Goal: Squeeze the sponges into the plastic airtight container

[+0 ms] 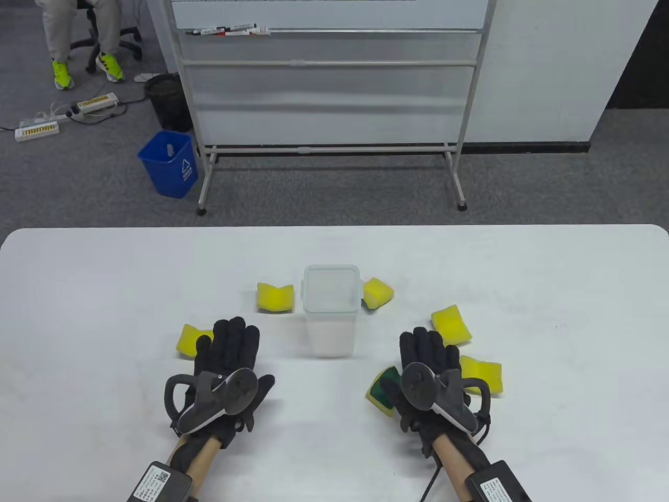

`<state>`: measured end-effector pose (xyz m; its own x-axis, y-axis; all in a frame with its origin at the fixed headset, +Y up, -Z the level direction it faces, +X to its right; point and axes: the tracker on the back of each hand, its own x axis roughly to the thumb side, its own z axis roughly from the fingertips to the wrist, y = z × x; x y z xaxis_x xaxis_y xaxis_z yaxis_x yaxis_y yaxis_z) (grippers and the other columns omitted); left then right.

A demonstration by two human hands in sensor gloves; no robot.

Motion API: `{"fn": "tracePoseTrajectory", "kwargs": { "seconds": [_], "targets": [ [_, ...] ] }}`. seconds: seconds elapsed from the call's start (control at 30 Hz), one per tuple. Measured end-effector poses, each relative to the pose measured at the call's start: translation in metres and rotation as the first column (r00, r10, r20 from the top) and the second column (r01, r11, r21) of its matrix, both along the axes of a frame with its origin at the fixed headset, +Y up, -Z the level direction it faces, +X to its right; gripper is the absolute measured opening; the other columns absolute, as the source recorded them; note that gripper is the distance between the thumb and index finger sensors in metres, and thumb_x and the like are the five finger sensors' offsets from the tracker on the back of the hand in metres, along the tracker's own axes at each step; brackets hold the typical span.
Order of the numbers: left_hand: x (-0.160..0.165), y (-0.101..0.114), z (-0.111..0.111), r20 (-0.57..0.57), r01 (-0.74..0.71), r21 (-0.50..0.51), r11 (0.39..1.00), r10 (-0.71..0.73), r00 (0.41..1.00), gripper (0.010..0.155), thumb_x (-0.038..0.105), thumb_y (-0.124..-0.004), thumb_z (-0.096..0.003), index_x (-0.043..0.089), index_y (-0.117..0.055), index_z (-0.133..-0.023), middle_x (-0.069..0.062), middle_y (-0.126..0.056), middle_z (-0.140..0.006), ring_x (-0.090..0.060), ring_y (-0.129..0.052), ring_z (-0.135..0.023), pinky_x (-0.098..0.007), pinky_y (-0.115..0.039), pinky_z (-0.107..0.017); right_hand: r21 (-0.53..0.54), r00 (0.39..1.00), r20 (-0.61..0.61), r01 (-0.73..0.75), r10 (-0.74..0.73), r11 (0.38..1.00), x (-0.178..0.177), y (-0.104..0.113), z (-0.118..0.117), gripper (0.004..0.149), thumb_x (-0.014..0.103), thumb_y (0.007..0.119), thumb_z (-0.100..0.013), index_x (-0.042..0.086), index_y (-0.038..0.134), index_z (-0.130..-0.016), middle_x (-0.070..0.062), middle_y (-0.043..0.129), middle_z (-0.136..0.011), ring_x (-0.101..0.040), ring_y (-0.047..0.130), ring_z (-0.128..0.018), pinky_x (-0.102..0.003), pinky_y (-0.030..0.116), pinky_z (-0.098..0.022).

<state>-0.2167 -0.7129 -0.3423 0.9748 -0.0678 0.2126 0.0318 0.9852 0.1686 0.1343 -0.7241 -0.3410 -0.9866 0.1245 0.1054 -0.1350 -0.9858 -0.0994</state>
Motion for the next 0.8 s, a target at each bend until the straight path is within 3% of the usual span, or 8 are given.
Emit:
{"fn": "tracePoseTrajectory", "kwargs": {
  "seconds": [0.57,0.67,0.8],
  "targets": [
    [-0.003,0.001,-0.001,-0.006,-0.01,-0.015,1.0,0.01,1.0,0.089,0.068,-0.061,-0.0451,0.022,-0.023,-0.11,-0.011,-0.02,-0.123,-0.037,-0.023,-0.113,-0.061,-0.03,-0.078,0.014,0.999,-0.001,0.037,-0.037,0.999,-0.007,0.007,-0.004,0.091,0.07,0.068,-0.041,0.024,0.035,-0.111,-0.009,0.037,-0.121,-0.037,0.041,-0.113,-0.058,0.036,-0.077],
    [-0.005,0.003,0.0,-0.011,-0.031,-0.017,0.999,0.031,0.999,0.088,0.068,-0.062,-0.0452,0.022,-0.023,-0.111,-0.011,-0.021,-0.123,-0.037,-0.023,-0.113,-0.061,-0.031,-0.078,0.073,0.997,-0.01,0.082,-0.081,0.994,-0.009,0.019,-0.002,0.09,0.07,0.069,-0.041,0.024,0.036,-0.112,-0.009,0.039,-0.121,-0.038,0.043,-0.112,-0.06,0.038,-0.077],
    [-0.006,0.007,0.002,-0.009,-0.041,0.002,0.999,0.041,0.999,0.088,0.067,-0.062,-0.0454,0.022,-0.024,-0.111,-0.011,-0.022,-0.123,-0.038,-0.025,-0.113,-0.062,-0.034,-0.078,0.2,0.973,-0.053,0.232,-0.226,0.952,-0.016,0.059,0.001,0.09,0.069,0.072,-0.041,0.025,0.038,-0.112,-0.009,0.041,-0.121,-0.04,0.047,-0.112,-0.063,0.043,-0.076]
  ]
}}
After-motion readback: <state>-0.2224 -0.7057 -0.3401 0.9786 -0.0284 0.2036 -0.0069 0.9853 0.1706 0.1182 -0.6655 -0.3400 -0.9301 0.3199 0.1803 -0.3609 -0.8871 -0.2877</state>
